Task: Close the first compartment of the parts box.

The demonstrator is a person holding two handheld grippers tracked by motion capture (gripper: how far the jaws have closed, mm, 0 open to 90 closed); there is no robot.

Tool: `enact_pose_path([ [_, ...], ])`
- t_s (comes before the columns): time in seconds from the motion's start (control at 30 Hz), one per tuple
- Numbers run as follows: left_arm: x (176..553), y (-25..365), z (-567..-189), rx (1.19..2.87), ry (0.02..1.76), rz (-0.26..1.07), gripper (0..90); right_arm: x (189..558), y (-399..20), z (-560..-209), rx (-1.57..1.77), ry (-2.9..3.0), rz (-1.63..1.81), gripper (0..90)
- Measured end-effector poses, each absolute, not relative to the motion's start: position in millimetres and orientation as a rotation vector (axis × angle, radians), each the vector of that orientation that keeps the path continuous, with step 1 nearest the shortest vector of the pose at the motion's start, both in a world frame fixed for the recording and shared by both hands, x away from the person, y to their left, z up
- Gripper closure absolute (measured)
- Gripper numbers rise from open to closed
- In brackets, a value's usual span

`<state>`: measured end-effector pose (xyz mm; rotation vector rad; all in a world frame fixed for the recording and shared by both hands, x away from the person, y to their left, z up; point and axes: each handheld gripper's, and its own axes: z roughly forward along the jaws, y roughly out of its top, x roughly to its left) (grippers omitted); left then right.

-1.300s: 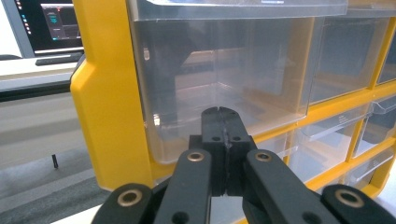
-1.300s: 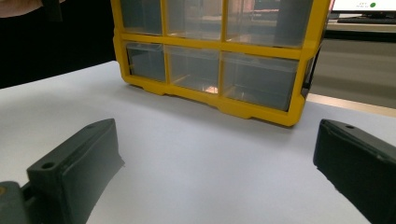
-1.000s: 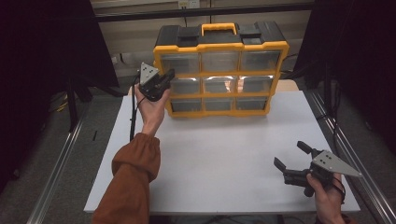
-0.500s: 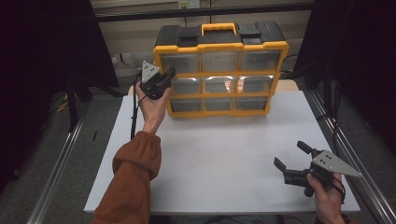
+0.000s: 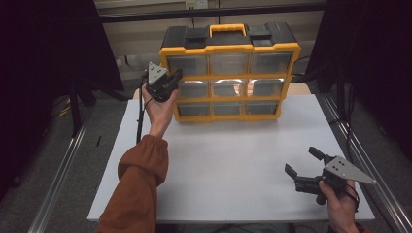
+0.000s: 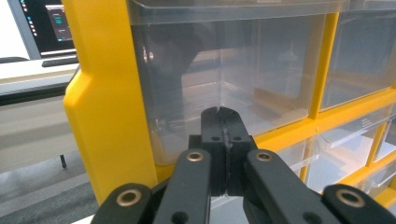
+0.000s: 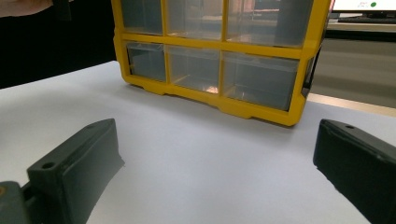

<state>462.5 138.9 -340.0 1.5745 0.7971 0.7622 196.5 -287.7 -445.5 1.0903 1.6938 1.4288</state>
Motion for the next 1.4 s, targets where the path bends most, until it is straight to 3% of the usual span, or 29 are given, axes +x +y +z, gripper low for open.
enact_pose_path([
  [0.43, 452, 143, -338, 1.566, 0.783, 0.729, 66.2, 198, -288, -446, 1.101, 1.69, 1.432, 0.3],
  [0.53, 448, 140, -337, 1.582, 0.769, 0.727, 54.5, 198, -288, -446, 1.11, 1.689, 1.426, 0.3],
  [0.7, 442, 138, -338, 1.588, 0.767, 0.745, 27.8, 198, -288, -446, 1.105, 1.688, 1.427, 0.3],
  [0.9, 432, 142, -342, 1.541, 0.789, 0.74, 7.1, 198, -288, -447, 1.105, 1.692, 1.425, 0.4],
  [1.4, 402, 158, -353, 1.53, 0.774, 0.725, 2.1, 198, -288, -447, 1.102, 1.697, 1.419, 0.5],
])
